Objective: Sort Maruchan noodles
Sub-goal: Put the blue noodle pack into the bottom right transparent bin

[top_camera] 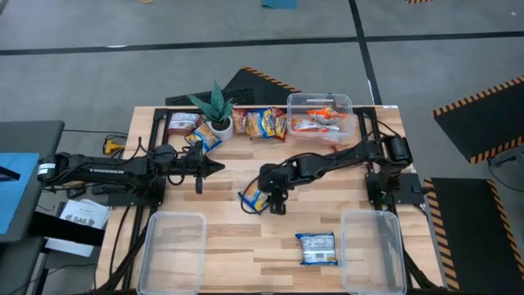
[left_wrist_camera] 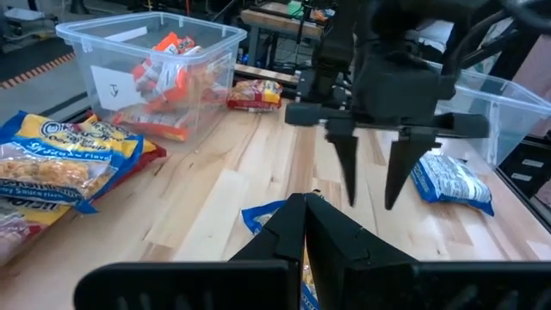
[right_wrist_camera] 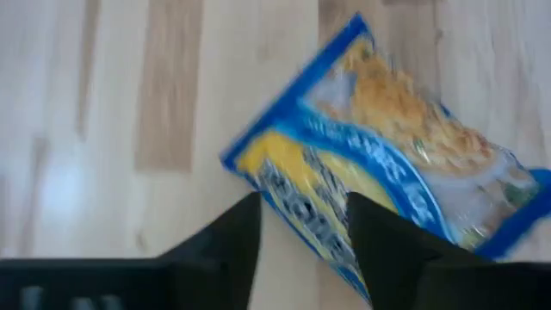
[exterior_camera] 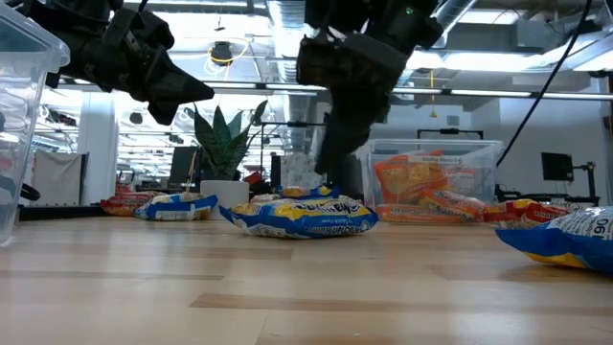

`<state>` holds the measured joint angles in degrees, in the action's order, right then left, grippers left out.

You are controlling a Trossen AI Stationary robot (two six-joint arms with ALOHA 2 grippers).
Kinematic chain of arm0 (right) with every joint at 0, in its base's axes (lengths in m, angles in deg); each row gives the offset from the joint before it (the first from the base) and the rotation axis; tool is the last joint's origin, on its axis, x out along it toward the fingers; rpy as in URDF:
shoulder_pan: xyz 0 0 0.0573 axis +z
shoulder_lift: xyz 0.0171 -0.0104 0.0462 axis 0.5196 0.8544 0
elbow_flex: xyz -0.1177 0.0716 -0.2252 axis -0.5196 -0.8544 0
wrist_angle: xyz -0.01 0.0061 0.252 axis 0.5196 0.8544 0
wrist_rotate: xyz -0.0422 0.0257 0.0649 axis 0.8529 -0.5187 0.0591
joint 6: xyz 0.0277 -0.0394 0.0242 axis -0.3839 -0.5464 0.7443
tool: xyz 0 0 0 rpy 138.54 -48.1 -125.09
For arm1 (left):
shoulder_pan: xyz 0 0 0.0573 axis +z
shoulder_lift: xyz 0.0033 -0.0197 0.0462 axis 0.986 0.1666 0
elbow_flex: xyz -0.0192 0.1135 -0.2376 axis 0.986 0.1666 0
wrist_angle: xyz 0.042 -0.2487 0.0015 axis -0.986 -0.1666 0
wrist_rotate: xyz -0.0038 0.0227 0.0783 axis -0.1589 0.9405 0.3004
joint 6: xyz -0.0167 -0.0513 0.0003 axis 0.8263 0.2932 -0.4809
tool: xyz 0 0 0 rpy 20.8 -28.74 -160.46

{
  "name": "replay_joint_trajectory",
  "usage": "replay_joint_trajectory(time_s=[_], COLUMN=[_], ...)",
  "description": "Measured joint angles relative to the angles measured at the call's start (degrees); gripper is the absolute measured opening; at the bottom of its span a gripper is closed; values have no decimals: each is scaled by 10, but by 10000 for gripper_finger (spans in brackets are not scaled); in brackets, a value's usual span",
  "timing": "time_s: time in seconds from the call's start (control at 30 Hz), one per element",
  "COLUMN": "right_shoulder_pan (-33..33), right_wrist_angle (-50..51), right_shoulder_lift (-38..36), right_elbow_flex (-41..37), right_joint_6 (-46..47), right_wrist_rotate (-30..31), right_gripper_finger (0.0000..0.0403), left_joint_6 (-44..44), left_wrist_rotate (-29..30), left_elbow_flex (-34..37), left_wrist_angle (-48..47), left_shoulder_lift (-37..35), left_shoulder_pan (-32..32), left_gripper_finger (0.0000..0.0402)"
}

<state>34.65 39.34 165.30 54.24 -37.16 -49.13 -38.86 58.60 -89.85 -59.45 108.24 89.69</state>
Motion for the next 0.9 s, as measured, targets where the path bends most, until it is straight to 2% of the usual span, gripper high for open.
replay_joint_trajectory(time_s=[0.13,0.23,0.4,0.47,0.63,0.73,0.8,0.9], right_shoulder_pan=[-15,-21,-25,-25,-25,-25,-21,-16], right_wrist_angle=[71,88,87,83,84,84,82,91], right_shoulder_lift=[7,25,58,70,87,87,87,85], right_elbow_flex=[37,51,62,66,67,67,67,66], right_joint_6=[-83,-146,-231,-242,-251,-254,-257,-251], right_wrist_rotate=[-1,18,65,85,88,106,127,159], right_gripper_finger=[264,290,295,294,292,283,260,180], left_joint_6=[0,-4,-10,-11,-11,-11,-11,-11], left_wrist_rotate=[2,5,5,5,5,5,5,5], left_elbow_flex=[0,0,0,0,0,0,0,0], left_wrist_angle=[0,0,0,0,0,0,0,0], left_shoulder_lift=[0,0,0,0,0,0,0,0], left_shoulder_pan=[0,0,0,0,0,0,0,0], left_gripper_finger=[0,0,0,0,0,0,0,0])
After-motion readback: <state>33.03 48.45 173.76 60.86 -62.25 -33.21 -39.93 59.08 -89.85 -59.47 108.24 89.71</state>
